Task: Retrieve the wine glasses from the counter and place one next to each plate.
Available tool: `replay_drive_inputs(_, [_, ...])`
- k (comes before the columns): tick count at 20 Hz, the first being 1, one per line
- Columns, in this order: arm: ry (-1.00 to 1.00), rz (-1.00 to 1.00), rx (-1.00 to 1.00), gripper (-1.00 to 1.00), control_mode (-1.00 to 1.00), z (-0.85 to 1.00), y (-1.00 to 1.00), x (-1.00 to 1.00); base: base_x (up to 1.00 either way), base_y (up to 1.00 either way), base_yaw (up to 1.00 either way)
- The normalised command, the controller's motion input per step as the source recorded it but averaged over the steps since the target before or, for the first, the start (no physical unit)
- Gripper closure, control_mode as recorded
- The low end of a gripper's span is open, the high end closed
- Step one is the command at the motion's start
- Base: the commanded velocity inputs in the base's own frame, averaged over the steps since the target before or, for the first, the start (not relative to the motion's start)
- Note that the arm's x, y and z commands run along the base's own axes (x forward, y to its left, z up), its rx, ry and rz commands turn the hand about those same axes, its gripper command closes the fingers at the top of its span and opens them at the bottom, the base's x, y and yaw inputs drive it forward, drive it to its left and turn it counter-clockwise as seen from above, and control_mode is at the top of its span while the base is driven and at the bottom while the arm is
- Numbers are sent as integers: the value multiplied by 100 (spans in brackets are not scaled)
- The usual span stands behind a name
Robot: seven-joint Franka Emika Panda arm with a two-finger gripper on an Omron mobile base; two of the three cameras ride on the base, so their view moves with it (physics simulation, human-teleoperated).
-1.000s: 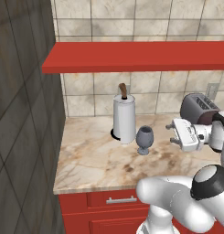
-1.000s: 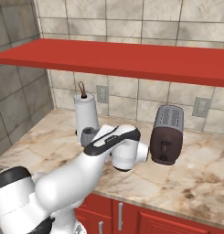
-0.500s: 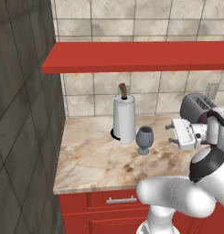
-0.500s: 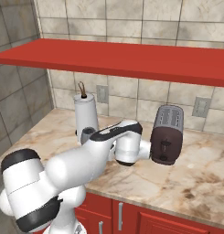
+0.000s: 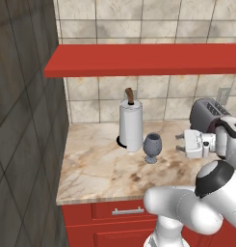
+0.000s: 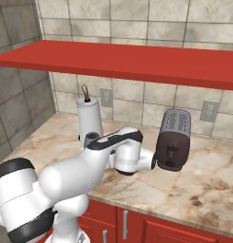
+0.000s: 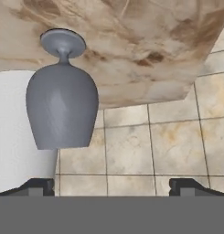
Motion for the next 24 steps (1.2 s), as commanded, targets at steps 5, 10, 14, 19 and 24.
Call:
replay_drive_inputs(5, [16, 0, -15, -100, -100, -26, 0, 0, 0, 0, 0])
replay_drive_inputs(10, [11, 0, -14, -100, -100, -30, 0, 2, 0, 0, 0])
replay_drive_inputs(14, [4, 0, -11, -100, -100, -25, 0, 8, 0, 0, 0])
replay_drive_inputs(19, [0, 0, -2, -100, -100, -11, 0, 21, 0, 0, 0])
replay_drive_inputs(24, [0, 0, 0, -100, -100, -21, 0, 33, 0, 0, 0])
